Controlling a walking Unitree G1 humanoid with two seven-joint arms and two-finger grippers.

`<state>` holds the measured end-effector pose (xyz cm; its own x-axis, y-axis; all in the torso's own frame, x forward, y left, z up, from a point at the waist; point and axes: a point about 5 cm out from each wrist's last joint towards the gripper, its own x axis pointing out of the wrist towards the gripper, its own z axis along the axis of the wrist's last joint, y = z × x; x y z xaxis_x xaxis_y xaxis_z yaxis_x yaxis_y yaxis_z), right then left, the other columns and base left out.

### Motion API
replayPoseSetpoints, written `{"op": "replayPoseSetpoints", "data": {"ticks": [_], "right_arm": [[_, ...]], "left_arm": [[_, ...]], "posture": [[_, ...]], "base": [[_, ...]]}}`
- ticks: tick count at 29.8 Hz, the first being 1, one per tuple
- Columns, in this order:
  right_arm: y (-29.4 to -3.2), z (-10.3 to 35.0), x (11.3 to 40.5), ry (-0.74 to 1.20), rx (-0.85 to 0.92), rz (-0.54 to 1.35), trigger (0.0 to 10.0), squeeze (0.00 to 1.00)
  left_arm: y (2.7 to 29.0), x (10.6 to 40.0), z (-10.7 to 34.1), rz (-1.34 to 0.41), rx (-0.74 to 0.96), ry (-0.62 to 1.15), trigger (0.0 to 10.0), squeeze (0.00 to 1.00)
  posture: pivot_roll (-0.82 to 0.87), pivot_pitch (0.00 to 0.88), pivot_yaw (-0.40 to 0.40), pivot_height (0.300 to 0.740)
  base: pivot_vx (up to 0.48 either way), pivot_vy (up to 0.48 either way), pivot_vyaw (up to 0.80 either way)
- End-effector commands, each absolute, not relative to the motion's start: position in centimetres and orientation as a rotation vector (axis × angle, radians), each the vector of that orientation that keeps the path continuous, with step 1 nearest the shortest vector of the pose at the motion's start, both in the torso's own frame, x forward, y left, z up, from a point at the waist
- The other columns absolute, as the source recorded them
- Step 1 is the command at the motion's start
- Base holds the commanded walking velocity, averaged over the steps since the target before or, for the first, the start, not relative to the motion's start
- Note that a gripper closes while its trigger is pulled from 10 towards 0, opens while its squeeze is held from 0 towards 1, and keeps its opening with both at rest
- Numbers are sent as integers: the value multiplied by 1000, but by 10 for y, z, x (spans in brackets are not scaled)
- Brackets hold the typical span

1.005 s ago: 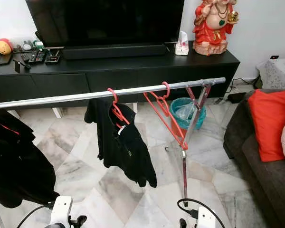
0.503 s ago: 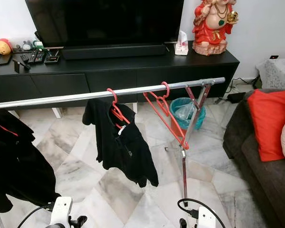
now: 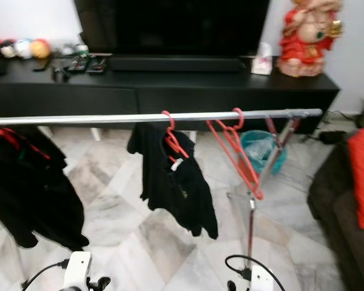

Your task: Hang hanger

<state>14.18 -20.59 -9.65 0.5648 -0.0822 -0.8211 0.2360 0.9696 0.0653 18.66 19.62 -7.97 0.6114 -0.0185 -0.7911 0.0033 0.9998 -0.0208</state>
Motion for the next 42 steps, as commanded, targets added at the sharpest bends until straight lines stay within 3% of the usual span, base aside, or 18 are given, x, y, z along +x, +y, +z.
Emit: {"op": "replayPoseSetpoints", "data": {"ticks": [1,7,20,25,42], "right_arm": [[-210,-98,136,967,165,-190,10000,0],[-225,-99,122,977,163,-199,10000,0],[-235,-95,125,971,163,-198,10000,0],[-218,-100,122,978,185,-186,10000,0],[-211,-103,116,983,185,-198,10000,0]], "left_arm": [[196,183,-82,-13,-15,939,10000,0],[195,182,-83,-8,-19,944,10000,0],[194,180,-84,-5,-22,950,10000,0],[194,180,-84,-4,-20,951,10000,0],[194,181,-84,-1,-26,951,10000,0]], "posture": [[-14,0,0,740],[-14,0,-4,740],[-14,0,-10,740],[-14,0,-13,740],[-11,0,-11,740]], "base": [[0,0,800],[0,0,800],[0,0,800],[0,0,0],[0,0,0]]}}
